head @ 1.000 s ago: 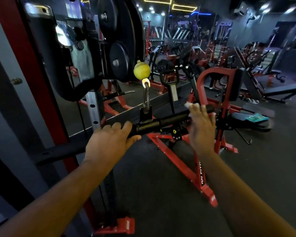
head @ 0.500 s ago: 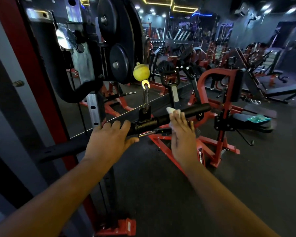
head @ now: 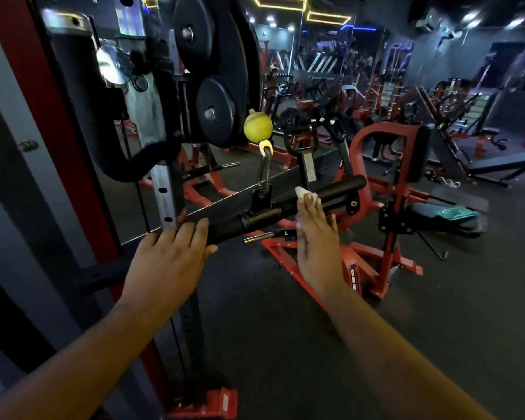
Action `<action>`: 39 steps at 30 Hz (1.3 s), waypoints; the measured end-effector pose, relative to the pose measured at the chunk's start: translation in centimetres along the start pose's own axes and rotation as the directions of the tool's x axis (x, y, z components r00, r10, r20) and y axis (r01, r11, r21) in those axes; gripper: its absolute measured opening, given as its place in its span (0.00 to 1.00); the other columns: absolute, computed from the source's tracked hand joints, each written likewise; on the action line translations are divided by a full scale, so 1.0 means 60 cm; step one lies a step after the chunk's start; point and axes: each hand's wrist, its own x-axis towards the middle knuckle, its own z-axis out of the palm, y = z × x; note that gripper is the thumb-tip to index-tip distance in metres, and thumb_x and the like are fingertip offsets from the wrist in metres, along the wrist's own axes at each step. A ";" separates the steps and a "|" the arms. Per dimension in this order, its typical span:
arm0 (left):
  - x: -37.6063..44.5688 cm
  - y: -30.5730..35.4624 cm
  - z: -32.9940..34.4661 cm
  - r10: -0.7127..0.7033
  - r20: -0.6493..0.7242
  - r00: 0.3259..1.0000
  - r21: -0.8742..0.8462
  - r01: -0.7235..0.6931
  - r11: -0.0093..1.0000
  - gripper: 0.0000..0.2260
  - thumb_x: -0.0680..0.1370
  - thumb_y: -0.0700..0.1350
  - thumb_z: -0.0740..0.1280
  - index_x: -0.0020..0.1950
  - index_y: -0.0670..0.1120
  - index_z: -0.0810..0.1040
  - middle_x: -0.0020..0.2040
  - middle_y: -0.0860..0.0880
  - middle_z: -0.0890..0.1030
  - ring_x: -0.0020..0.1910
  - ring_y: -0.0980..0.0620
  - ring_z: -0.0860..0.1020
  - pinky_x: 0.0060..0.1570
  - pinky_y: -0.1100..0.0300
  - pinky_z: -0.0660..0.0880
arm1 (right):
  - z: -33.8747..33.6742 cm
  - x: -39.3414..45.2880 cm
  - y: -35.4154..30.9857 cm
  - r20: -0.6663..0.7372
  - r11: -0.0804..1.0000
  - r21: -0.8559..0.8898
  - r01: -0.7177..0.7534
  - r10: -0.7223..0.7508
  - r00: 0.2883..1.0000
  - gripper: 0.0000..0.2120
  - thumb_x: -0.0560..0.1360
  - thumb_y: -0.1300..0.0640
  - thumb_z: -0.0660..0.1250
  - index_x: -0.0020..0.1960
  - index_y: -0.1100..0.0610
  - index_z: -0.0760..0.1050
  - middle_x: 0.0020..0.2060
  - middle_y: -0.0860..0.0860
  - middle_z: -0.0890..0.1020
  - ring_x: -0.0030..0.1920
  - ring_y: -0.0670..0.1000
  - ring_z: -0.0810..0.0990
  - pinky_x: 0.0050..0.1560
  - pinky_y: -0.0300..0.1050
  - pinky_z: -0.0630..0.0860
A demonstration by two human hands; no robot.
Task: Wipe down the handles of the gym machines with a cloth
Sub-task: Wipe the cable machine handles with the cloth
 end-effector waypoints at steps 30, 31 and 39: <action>0.006 0.003 0.002 0.194 0.022 0.981 -0.018 -0.193 0.981 0.41 0.72 0.40 0.75 0.82 0.44 0.58 0.75 0.36 0.71 0.66 0.34 0.76 0.55 0.40 0.77 | 0.011 0.042 0.032 -0.215 0.979 0.110 -0.169 0.190 0.958 0.27 0.80 0.68 0.59 0.78 0.54 0.67 0.78 0.45 0.63 0.80 0.43 0.55 0.79 0.63 0.59; 0.009 0.002 0.001 0.198 0.020 0.980 -0.014 -0.198 0.980 0.42 0.72 0.40 0.75 0.82 0.44 0.58 0.75 0.36 0.71 0.66 0.34 0.76 0.55 0.39 0.77 | 0.021 0.025 0.006 -0.173 0.987 0.110 -0.118 0.136 0.976 0.27 0.80 0.66 0.59 0.78 0.53 0.67 0.78 0.45 0.63 0.80 0.43 0.54 0.80 0.61 0.57; 0.020 -0.005 0.007 0.218 0.007 0.976 0.021 -0.218 0.976 0.40 0.71 0.40 0.76 0.81 0.43 0.63 0.71 0.37 0.74 0.61 0.36 0.78 0.53 0.41 0.78 | -0.023 0.075 0.080 -0.105 0.985 -0.097 -0.143 0.133 0.986 0.33 0.78 0.68 0.61 0.79 0.46 0.64 0.79 0.45 0.64 0.81 0.50 0.55 0.79 0.68 0.52</action>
